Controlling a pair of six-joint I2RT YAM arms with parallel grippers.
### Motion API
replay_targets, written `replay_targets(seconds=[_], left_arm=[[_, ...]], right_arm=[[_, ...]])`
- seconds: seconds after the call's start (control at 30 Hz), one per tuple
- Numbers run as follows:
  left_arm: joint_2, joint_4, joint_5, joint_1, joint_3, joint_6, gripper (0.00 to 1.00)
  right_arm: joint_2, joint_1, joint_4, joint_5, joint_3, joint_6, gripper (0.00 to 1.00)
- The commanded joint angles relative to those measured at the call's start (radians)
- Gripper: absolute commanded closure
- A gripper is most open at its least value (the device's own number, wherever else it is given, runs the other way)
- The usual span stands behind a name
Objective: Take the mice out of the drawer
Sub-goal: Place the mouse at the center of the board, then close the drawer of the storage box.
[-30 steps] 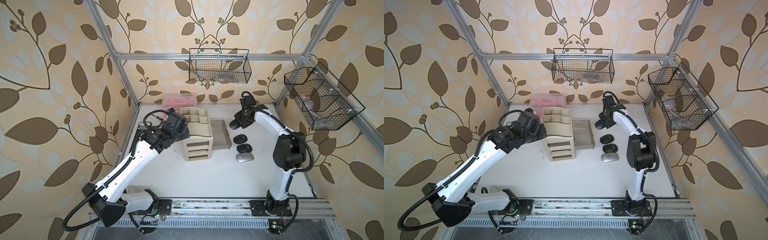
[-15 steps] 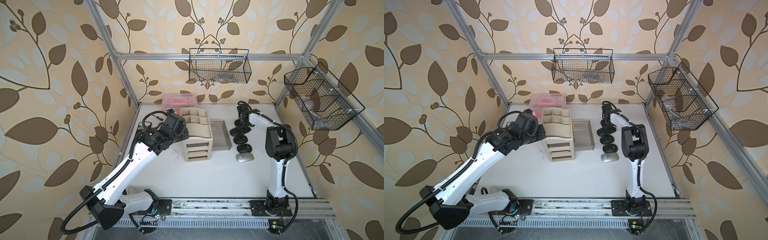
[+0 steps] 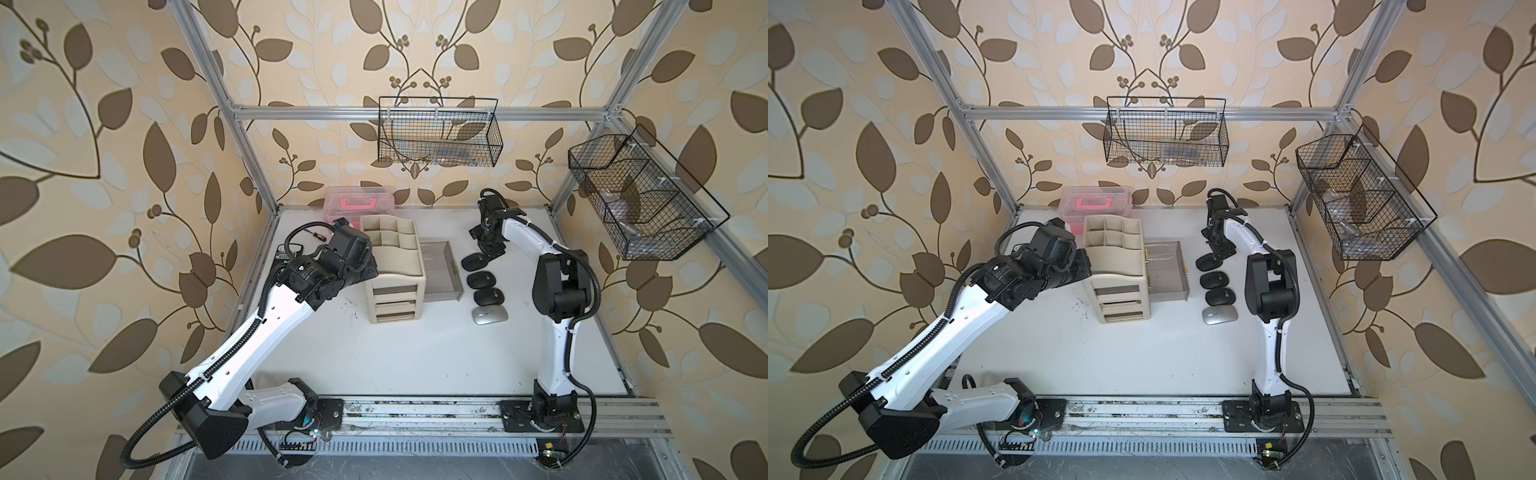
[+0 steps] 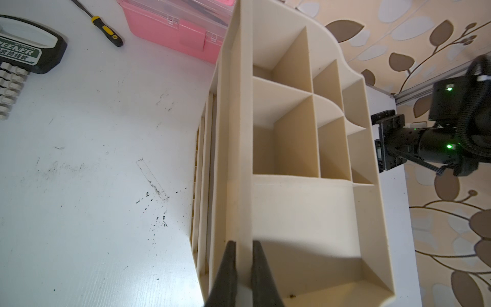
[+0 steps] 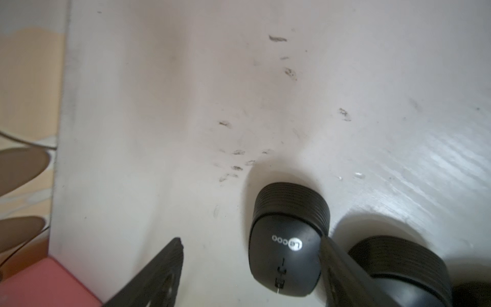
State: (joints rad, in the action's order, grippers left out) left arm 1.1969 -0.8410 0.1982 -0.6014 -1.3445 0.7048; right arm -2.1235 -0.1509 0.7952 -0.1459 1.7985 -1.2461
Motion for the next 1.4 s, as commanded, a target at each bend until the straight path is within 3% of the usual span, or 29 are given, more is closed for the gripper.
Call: replay_targets(seconds=[0.0, 0.3, 0.5, 0.7, 0.93, 1.17, 1.27, 1.37], left_arm=[[-0.043, 0.065, -0.039, -0.002, -0.001, -0.013, 1.0], [-0.049, 0.087, -0.091, 0.011, 0.022, -0.045, 1.0], [-0.041, 0.081, -0.105, 0.013, 0.027, -0.053, 1.0], [-0.033, 0.109, -0.164, 0.014, 0.033, -0.055, 1.0], [-0.013, 0.095, -0.145, 0.019, 0.018, -0.056, 1.0], [0.005, 0.07, -0.145, 0.026, 0.001, -0.077, 1.0], [0.0, 0.038, -0.108, 0.029, -0.01, -0.089, 1.0], [-0.011, 0.015, -0.096, 0.035, -0.016, -0.108, 1.0]], right_arm=[[0.141, -0.026, 0.016, -0.012, -0.07, 0.124, 0.19], [0.4, -0.066, -0.173, 0.279, -0.471, 0.456, 0.26], [0.428, -0.121, -0.183, 0.365, -0.523, 0.567, 0.28], [0.434, -0.191, -0.241, 0.479, -0.528, 0.604, 0.29], [0.395, -0.26, -0.348, 0.591, -0.521, 0.588, 0.29], [0.467, -0.231, -0.491, 0.698, -0.673, 0.597, 0.31], [0.543, -0.174, -0.471, 0.656, -0.736, 0.606, 0.33], [0.665, -0.098, -0.56, 0.757, -0.838, 0.564, 0.34]])
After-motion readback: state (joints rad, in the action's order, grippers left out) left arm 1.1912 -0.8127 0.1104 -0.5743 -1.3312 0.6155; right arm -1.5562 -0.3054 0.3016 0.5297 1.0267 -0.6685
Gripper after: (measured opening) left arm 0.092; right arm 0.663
